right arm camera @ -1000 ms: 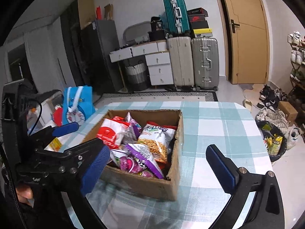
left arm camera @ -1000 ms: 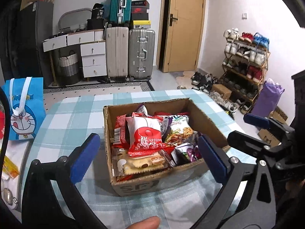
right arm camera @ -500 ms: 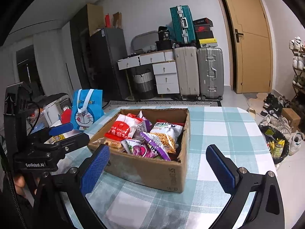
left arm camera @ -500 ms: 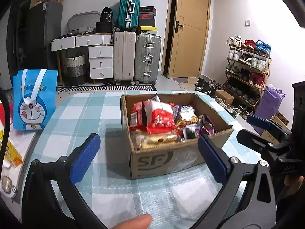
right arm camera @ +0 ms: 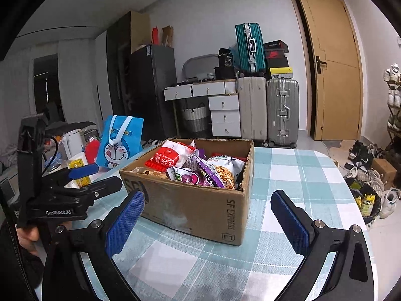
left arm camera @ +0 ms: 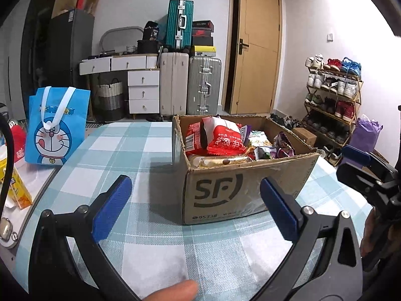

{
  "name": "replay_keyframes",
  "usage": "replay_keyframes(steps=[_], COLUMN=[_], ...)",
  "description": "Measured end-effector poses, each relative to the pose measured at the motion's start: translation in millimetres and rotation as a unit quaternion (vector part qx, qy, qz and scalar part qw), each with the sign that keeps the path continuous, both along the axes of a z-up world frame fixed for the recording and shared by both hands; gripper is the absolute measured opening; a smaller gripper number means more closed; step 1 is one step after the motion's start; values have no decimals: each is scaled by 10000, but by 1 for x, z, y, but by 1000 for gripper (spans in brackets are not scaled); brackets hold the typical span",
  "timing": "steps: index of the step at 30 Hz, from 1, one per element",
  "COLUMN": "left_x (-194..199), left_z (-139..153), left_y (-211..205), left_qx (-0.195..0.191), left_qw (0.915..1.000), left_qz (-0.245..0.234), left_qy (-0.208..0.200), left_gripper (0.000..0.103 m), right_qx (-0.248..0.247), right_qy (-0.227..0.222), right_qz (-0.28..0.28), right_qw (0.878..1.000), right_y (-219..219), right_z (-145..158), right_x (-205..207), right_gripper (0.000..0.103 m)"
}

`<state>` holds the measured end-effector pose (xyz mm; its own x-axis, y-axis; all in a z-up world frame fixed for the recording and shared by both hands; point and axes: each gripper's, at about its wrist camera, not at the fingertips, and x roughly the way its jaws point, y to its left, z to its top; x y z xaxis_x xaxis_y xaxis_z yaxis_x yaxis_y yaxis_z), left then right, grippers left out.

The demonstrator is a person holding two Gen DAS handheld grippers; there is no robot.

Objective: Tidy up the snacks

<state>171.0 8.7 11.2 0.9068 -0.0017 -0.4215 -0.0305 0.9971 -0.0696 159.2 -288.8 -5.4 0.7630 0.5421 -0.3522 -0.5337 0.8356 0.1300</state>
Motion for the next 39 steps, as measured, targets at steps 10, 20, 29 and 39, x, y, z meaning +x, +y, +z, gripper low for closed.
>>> replay_keyframes(steps=[10, 20, 29, 39], left_x=[-7, -11, -12, -10], left_z=[-9, -18, -19, -18], left_y=[3, 11, 11, 9], left_qx=[34, -32, -29, -20], left_qw=[10000, 10000, 10000, 10000], left_qz=[21, -14, -2, -6], left_qy=[-34, -65, -18, -20], left_gripper=[102, 102, 102, 102], right_qx=[120, -84, -129, -167], right_qy=[-238, -297, -424, -450], right_qz=[13, -50, -176, -146], right_qw=[9996, 9995, 9989, 9987], right_y=[-6, 1, 1, 2], right_z=[-3, -12, -13, -13], right_x=[-15, -21, -26, -28], right_gripper=[103, 103, 103, 103])
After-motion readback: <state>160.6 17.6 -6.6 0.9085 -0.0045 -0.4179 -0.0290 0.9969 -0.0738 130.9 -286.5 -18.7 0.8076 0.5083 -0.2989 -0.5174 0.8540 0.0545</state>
